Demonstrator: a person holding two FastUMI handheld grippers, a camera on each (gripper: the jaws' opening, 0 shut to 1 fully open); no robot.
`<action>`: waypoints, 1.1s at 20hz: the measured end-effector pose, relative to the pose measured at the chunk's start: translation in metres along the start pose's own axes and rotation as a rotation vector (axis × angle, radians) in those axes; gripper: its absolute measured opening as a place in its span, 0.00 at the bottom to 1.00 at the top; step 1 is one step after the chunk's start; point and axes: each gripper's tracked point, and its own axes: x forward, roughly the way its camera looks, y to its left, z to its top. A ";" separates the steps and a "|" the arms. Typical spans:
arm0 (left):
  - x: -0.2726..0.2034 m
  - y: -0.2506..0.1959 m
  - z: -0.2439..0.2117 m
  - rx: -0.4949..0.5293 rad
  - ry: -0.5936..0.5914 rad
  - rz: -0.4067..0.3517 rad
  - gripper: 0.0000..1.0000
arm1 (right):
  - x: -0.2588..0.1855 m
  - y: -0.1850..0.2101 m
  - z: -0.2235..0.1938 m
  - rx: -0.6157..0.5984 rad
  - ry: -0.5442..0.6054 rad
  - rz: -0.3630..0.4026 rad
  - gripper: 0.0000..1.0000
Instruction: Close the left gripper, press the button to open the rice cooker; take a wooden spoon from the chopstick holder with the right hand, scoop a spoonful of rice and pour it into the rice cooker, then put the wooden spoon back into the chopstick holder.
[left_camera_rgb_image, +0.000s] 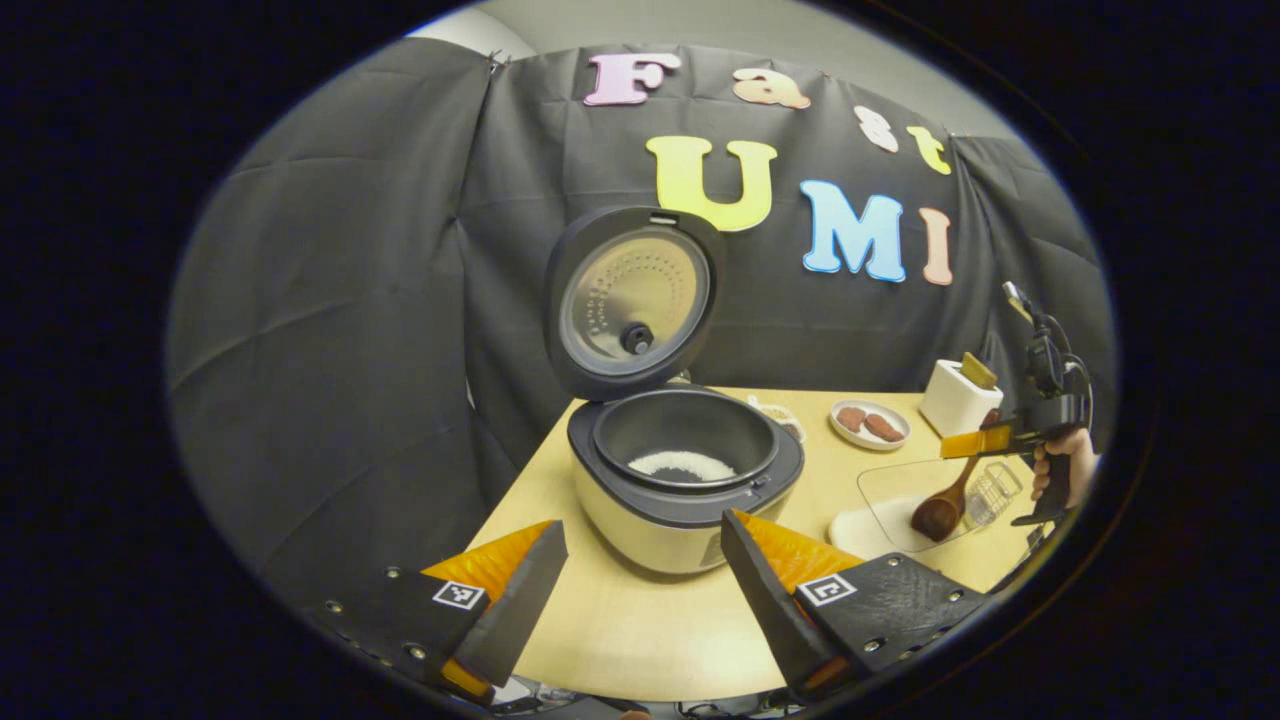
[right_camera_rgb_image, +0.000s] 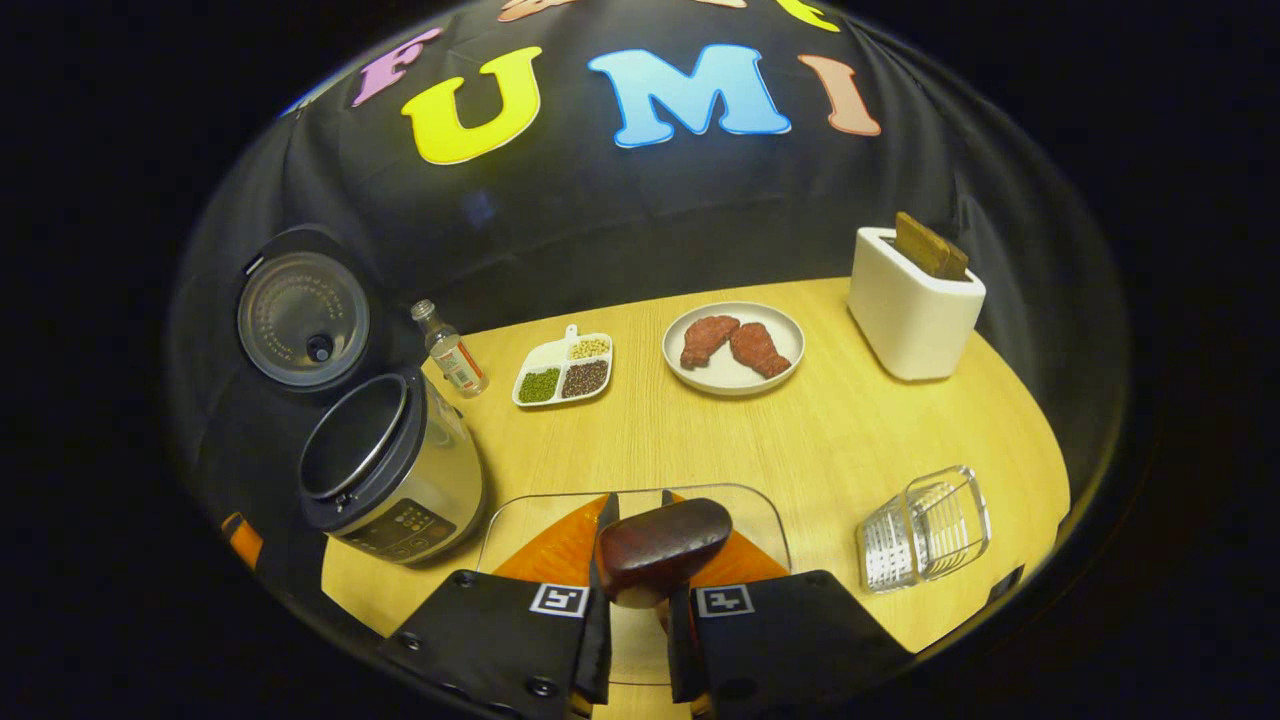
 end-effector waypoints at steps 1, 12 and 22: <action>-0.001 -0.001 -0.006 -0.003 0.007 0.000 0.99 | 0.001 0.002 -0.004 0.041 0.017 0.009 0.25; -0.020 -0.001 -0.020 -0.013 0.028 0.010 0.97 | -0.007 0.003 -0.023 0.399 0.109 0.086 0.25; -0.026 -0.002 -0.012 0.010 0.003 0.003 0.96 | -0.030 -0.010 -0.007 0.690 0.081 0.135 0.23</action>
